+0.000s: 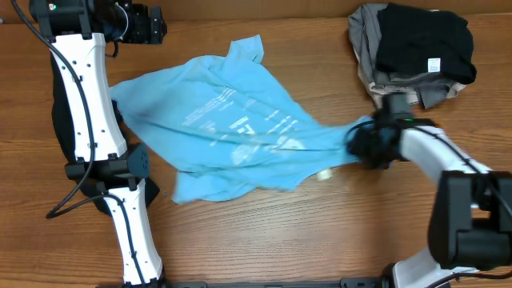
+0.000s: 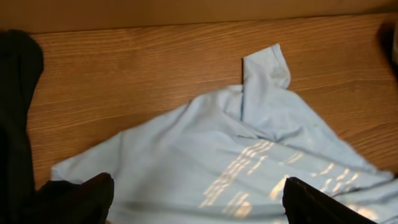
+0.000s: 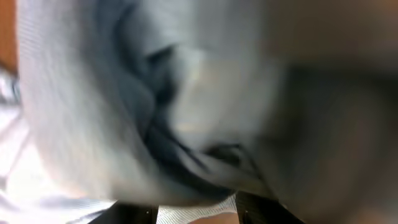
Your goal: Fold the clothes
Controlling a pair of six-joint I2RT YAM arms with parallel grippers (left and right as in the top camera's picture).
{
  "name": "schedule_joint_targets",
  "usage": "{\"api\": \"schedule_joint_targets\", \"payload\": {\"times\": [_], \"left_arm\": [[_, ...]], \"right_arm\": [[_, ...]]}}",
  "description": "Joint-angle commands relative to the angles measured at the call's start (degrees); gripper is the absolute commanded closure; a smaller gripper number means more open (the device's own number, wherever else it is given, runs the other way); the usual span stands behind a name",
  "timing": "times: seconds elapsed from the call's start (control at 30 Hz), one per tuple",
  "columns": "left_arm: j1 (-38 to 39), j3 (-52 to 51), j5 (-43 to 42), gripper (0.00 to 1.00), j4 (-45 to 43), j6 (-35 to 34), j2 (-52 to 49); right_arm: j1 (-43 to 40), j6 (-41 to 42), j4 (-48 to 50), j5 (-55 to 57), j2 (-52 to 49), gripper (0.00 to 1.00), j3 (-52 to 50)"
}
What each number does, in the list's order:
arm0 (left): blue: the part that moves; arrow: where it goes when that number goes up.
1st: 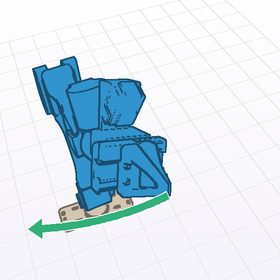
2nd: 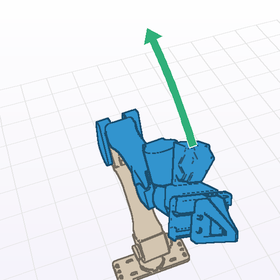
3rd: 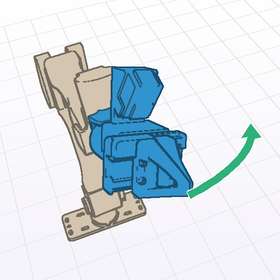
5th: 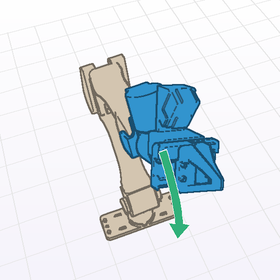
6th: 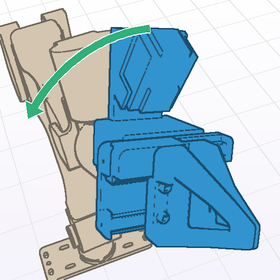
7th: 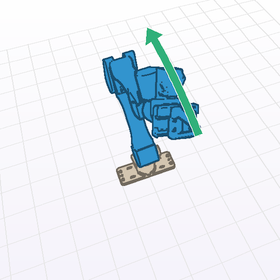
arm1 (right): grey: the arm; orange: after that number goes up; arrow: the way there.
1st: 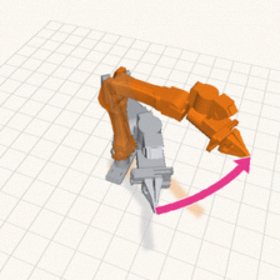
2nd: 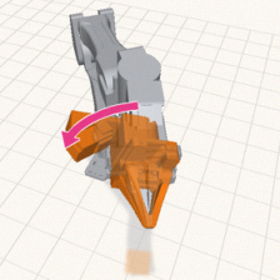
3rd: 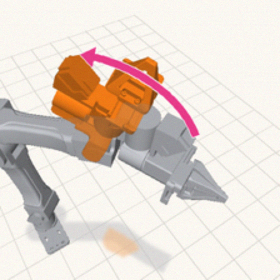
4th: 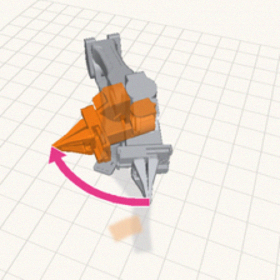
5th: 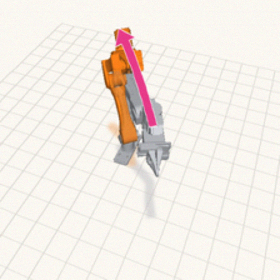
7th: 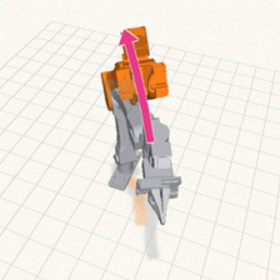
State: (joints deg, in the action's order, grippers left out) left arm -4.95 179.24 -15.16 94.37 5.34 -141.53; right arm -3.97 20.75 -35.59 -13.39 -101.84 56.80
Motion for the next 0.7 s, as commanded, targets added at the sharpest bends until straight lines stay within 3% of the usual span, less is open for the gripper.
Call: {"api": "schedule_joint_targets", "payload": {"times": [0.0, 0.2, 0.33, 0.37, 0.5, 0.67], "left_arm": [[-0.2, -0.1, 1.2, 0.11, 0.2, 1.1, 0.2], [-0.2, -0.8, 1.8, 0.10, 1.3, 1.1, 0.2], [-0.2, -2.5, 2.3, 0.05, 1.6, 1.1, 0.2], [-0.2, -2.9, 2.2, 0.00, 1.7, 1.1, 0.2], [-0.2, -3.4, 2.2, 0.00, 1.8, 1.1, 0.2], [-1.4, -3.3, 3.1, 0.00, 2.4, 1.0, 0.5]], "right_arm": [[-8.1, -4.7, 2.6, 0.9, -1.9, 0.56, -0.9], [-20.1, -6.0, 4.3, -8.7, -1.9, 0.56, 3.9], [-24.9, -7.2, -2.3, -14.4, -1.7, 0.56, 10.2], [-25.5, -8.1, -5.0, -15.7, -1.6, 0.56, 12.2], [-25.3, -10.6, -14.3, -17.4, 2.3, 0.56, 18.3], [-21.9, -10.4, -20.9, -17.7, 14.5, 0.51, 19.1]]}}
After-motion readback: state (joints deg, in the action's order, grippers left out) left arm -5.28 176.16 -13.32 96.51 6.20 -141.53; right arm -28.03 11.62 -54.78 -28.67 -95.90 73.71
